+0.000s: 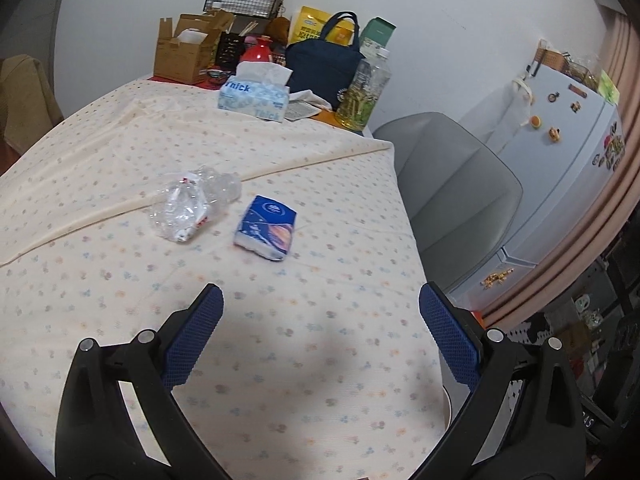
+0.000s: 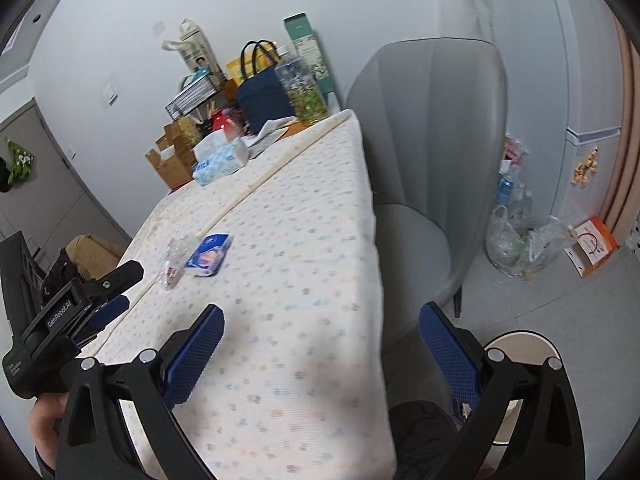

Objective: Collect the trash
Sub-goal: 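Move both tools back to the plastic bottle and blue tissue pack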

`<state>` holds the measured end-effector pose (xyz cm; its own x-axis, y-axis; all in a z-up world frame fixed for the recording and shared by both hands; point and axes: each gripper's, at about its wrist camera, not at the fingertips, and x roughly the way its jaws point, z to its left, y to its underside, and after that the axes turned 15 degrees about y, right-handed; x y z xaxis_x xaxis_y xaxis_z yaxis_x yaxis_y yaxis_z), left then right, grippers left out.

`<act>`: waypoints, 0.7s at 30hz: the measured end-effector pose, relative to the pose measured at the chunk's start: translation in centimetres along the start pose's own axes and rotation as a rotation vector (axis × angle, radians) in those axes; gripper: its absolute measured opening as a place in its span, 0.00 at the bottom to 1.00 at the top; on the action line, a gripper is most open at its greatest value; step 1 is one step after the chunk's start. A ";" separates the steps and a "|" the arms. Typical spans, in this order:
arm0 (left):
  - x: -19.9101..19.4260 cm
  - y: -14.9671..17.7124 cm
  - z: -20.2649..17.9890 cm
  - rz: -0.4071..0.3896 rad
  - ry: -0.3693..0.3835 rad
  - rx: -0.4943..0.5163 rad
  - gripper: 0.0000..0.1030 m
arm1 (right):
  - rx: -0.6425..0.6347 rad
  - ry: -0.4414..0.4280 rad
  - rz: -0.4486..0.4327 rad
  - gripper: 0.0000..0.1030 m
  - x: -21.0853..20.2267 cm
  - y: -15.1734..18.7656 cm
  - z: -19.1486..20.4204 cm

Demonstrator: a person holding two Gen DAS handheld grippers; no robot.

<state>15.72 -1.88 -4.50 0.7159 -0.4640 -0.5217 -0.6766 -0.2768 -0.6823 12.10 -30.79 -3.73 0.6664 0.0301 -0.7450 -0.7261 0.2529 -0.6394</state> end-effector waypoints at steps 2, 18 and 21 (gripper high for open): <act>-0.3 0.0 0.6 -0.002 -0.003 -0.011 0.94 | -0.008 -0.006 0.003 0.93 0.2 0.1 0.7; -4.0 -1.3 10.0 -0.075 -0.072 -0.129 0.94 | -0.136 -0.067 0.052 0.93 3.7 0.2 9.2; -3.7 -1.9 11.1 -0.070 -0.079 -0.126 0.94 | -0.159 -0.077 0.058 0.92 4.4 -0.1 10.6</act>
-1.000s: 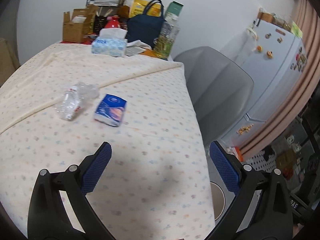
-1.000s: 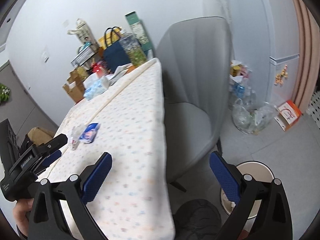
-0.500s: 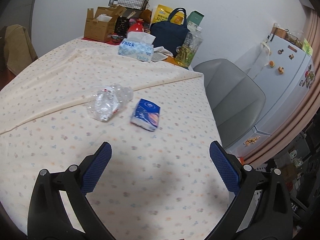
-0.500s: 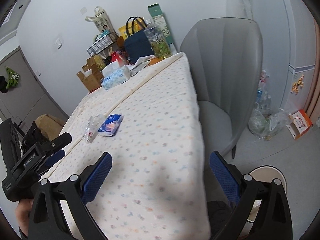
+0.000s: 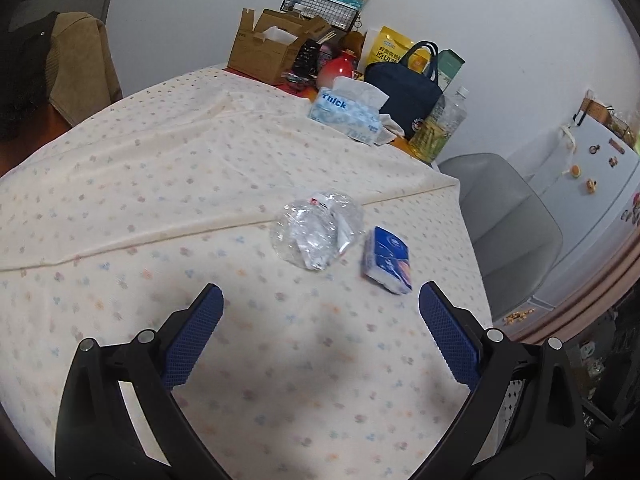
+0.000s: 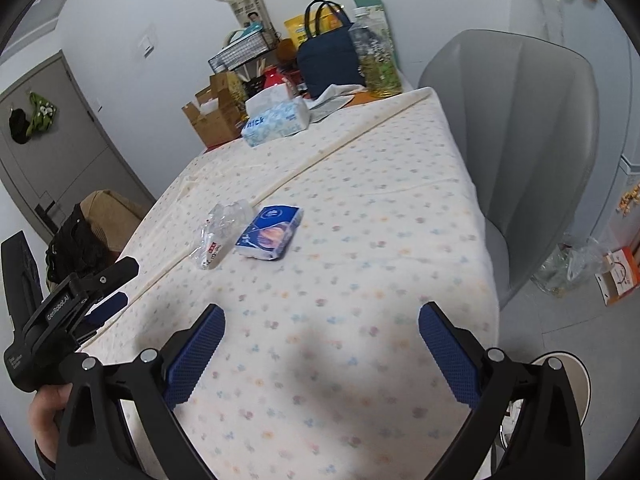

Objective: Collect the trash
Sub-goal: 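Move both tools back to the plastic bottle and blue tissue pack, then grasp the clear plastic bottle with the left gripper while the right gripper grasps the blue tissue pack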

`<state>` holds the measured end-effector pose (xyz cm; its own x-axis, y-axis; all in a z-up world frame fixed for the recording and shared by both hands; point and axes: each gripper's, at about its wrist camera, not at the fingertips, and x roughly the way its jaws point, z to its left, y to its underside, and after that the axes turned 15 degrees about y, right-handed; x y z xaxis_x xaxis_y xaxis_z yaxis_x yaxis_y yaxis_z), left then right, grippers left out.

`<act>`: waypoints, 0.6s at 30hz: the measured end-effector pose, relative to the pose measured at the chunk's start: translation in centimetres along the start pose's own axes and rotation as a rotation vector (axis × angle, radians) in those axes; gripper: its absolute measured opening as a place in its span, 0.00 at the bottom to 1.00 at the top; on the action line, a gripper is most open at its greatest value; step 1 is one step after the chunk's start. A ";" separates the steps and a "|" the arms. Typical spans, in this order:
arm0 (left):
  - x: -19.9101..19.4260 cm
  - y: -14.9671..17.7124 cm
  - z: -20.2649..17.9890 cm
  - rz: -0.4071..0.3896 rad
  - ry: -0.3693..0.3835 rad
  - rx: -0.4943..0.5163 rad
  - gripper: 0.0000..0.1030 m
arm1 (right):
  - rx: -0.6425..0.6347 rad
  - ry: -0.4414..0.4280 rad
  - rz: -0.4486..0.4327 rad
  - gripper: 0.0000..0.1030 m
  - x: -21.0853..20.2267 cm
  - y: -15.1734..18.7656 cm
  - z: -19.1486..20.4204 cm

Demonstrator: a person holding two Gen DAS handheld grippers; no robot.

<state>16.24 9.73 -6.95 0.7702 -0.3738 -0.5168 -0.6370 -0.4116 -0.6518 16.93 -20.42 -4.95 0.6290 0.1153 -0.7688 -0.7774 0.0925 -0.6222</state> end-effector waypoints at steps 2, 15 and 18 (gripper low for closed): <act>0.5 -0.4 0.3 0.010 0.000 0.009 0.94 | -0.007 -0.007 0.008 0.90 0.6 -0.4 0.7; 7.0 -2.0 -0.9 0.122 -0.086 0.170 0.89 | 0.015 -0.006 0.043 0.85 3.3 -2.3 1.2; 8.8 -2.4 -1.1 0.169 -0.123 0.226 0.82 | 0.026 0.009 0.045 0.85 3.7 -2.6 0.5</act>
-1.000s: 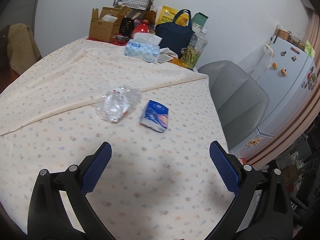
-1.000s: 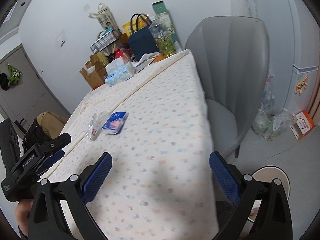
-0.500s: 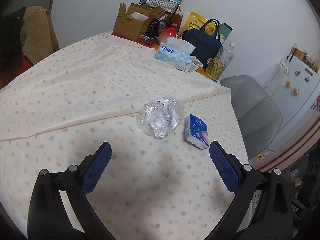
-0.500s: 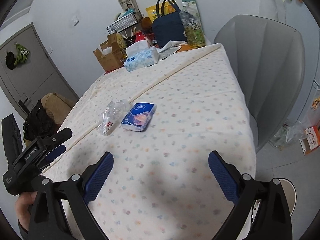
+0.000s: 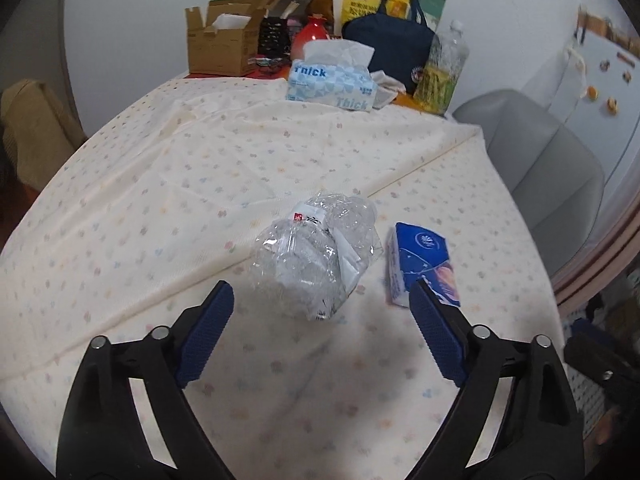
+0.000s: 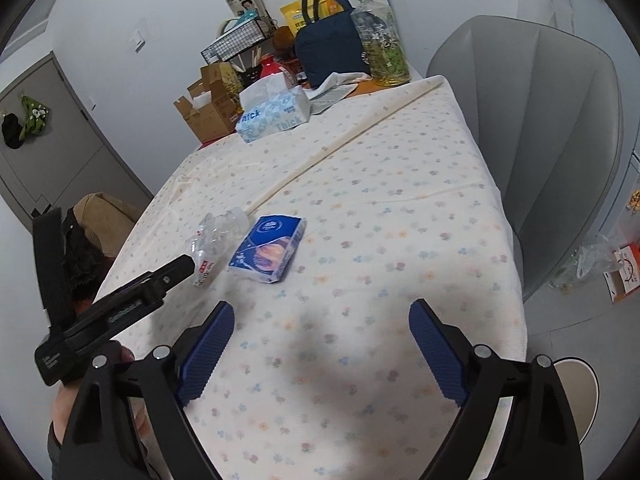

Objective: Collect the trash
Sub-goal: 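Grasp the clear plastic bottle with the left gripper while the right gripper grasps the blue tissue pack, then carry the bottle and tissue pack to the white bin and open both grippers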

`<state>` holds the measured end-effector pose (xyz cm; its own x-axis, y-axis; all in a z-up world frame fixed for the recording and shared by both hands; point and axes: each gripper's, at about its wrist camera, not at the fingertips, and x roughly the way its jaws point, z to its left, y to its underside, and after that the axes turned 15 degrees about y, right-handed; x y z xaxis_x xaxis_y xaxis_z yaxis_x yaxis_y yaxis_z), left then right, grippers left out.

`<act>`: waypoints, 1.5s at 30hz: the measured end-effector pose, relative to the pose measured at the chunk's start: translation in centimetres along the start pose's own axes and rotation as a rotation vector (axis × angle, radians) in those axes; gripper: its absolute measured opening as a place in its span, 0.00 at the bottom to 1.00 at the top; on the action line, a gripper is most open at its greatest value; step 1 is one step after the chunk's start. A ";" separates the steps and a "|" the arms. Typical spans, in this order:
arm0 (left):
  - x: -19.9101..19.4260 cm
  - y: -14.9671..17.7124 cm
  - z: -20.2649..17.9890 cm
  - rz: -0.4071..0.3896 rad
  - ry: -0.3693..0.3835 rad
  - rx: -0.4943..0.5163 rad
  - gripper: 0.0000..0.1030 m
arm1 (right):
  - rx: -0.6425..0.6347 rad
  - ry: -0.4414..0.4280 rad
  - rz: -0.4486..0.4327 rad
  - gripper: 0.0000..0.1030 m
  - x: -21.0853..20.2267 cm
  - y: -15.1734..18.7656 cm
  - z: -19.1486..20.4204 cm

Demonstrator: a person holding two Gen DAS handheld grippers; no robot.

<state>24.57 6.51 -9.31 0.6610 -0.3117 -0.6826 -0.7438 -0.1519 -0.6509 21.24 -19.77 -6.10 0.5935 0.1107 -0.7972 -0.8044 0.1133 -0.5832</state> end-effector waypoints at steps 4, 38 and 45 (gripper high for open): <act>1.5 -0.8 -0.1 0.031 -0.030 0.037 0.78 | 0.013 0.011 0.015 0.85 0.9 -0.6 -0.6; -6.5 -2.0 3.8 -0.098 -0.042 -0.047 0.25 | -0.098 0.001 0.173 0.30 8.5 -3.0 9.9; -5.9 -1.3 0.4 -0.091 0.021 -0.024 0.25 | -0.041 -0.043 0.139 0.28 5.0 -2.2 6.2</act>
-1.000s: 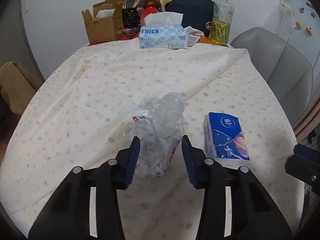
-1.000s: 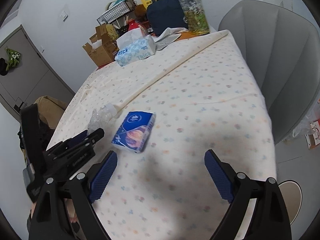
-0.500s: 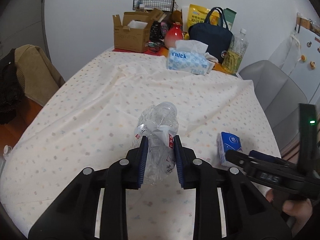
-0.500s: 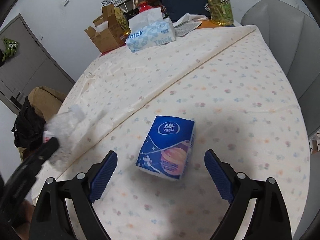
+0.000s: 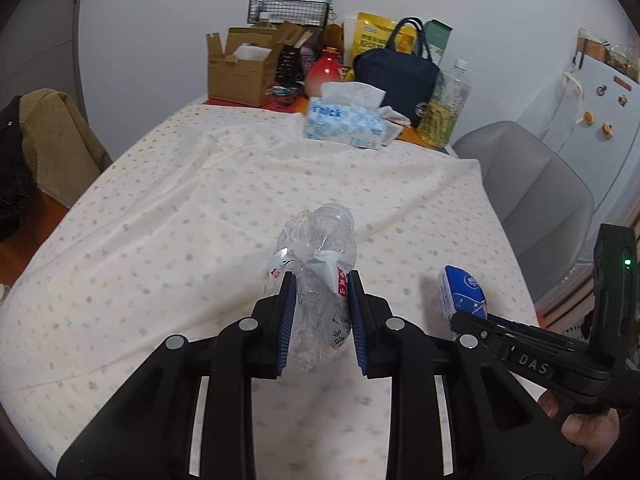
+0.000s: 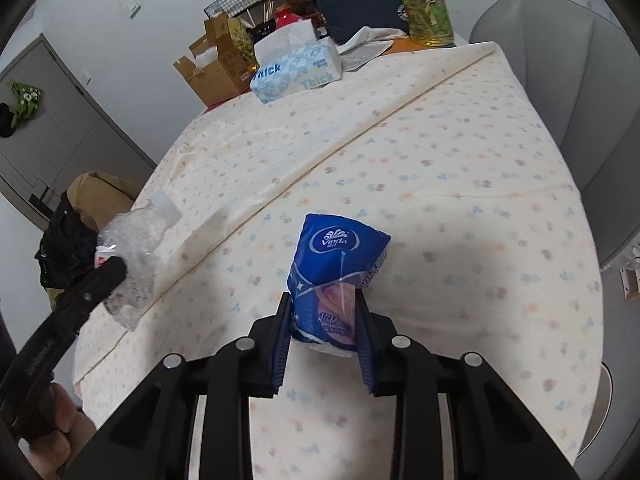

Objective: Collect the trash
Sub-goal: 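Carry the bottle and tissue pack to the white bin and open both grippers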

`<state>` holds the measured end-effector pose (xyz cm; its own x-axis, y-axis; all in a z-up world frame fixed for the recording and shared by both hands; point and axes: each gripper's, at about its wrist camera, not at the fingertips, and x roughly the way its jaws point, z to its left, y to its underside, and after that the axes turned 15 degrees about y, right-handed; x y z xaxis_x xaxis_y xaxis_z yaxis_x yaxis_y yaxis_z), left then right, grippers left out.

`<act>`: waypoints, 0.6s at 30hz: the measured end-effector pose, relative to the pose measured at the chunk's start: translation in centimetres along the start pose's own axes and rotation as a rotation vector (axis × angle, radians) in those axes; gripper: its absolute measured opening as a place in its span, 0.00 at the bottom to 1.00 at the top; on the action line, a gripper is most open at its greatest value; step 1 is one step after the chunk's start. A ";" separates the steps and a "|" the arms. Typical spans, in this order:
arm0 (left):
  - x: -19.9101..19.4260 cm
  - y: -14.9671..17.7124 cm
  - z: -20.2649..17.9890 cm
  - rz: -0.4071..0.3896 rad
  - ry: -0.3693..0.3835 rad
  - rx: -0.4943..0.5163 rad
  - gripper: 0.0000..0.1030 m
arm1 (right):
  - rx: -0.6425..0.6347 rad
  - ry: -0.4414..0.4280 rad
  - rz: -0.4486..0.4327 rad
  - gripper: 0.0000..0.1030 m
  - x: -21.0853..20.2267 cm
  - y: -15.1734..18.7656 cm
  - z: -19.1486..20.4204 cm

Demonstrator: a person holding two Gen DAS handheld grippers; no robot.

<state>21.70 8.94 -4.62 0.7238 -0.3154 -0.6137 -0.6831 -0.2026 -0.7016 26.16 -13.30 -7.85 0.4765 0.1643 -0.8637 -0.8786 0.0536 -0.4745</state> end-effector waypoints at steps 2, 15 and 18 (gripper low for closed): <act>0.2 0.3 -0.9 0.005 0.018 0.005 0.25 | 0.019 -0.007 -0.015 0.28 -1.2 0.5 -1.3; 2.8 3.3 -9.9 0.070 0.171 0.072 0.25 | 0.163 0.032 -0.081 0.28 -6.5 4.1 -11.3; 3.6 4.0 -12.1 0.089 0.197 0.094 0.25 | 0.199 0.056 -0.092 0.28 -7.4 4.9 -13.8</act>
<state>20.43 -4.24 -5.24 0.6218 -0.5052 -0.5985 -0.7248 -0.0817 -0.6840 18.71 -27.82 -6.11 0.5511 0.0956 -0.8289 -0.8177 0.2597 -0.5137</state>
